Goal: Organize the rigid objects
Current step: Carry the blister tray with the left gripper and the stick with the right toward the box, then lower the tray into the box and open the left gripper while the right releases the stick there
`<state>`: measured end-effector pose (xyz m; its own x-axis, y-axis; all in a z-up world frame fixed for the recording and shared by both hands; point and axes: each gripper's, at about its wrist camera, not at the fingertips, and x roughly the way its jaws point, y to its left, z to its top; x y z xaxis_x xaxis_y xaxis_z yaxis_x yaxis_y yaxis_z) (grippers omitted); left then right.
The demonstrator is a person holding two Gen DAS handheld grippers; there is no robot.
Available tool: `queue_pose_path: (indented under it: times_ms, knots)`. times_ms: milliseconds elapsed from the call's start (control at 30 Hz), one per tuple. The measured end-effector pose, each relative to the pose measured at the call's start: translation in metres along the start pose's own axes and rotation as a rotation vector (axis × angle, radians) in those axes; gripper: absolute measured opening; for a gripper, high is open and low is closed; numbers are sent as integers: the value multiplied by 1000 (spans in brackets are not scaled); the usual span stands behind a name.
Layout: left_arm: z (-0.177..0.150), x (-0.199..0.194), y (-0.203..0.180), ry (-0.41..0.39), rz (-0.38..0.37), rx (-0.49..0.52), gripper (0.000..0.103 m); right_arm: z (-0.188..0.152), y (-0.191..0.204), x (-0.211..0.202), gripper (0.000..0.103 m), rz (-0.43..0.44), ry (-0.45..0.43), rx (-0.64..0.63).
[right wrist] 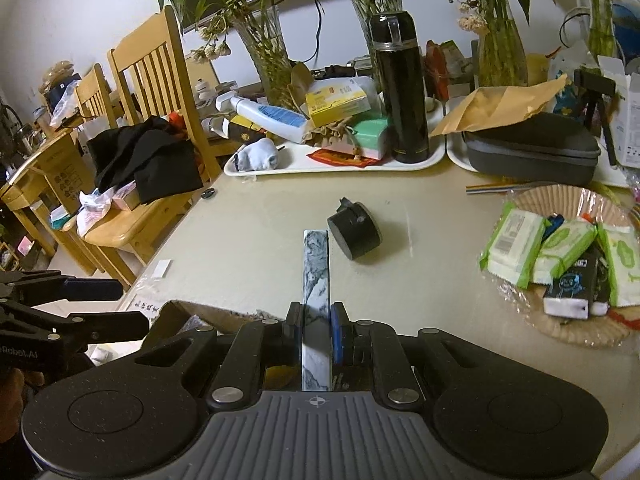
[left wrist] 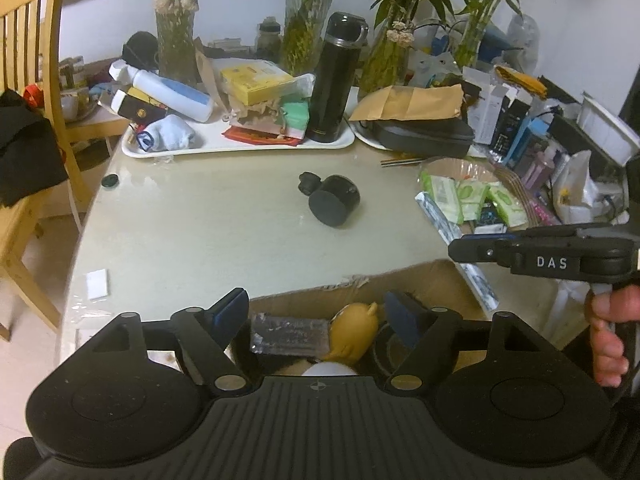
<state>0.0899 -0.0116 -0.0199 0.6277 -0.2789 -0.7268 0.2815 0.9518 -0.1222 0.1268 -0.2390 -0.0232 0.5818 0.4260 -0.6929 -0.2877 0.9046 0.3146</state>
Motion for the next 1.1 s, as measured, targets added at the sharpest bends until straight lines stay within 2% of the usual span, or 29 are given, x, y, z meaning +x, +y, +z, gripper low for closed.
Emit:
queue_pose_path:
  times_ms: [200, 567, 667, 733, 800, 833, 900, 1100]
  knots:
    - [-11, -11, -4, -18, 34, 53, 75, -8, 6, -5, 17, 12, 4, -3]
    - [-24, -21, -8, -39, 85, 80, 75, -19, 12, -10, 17, 29, 19, 4]
    - [-28, -25, -11, -54, 99, 99, 75, -22, 14, -8, 18, 59, 51, 10]
    - [-30, -27, -12, -60, 105, 106, 75, -24, 13, -1, 28, 81, 100, 28]
    - [-31, -29, -12, -64, 109, 111, 75, -27, 16, 2, 60, 58, 105, 28]
    - [-32, -30, -12, -68, 112, 115, 75, -27, 18, 1, 65, 48, 100, 17]
    - [-33, -32, -13, -74, 120, 123, 75, -27, 19, -1, 85, 25, 84, 4]
    - [-36, -38, -15, -87, 130, 143, 75, -28, 22, -1, 101, -15, 70, -40]
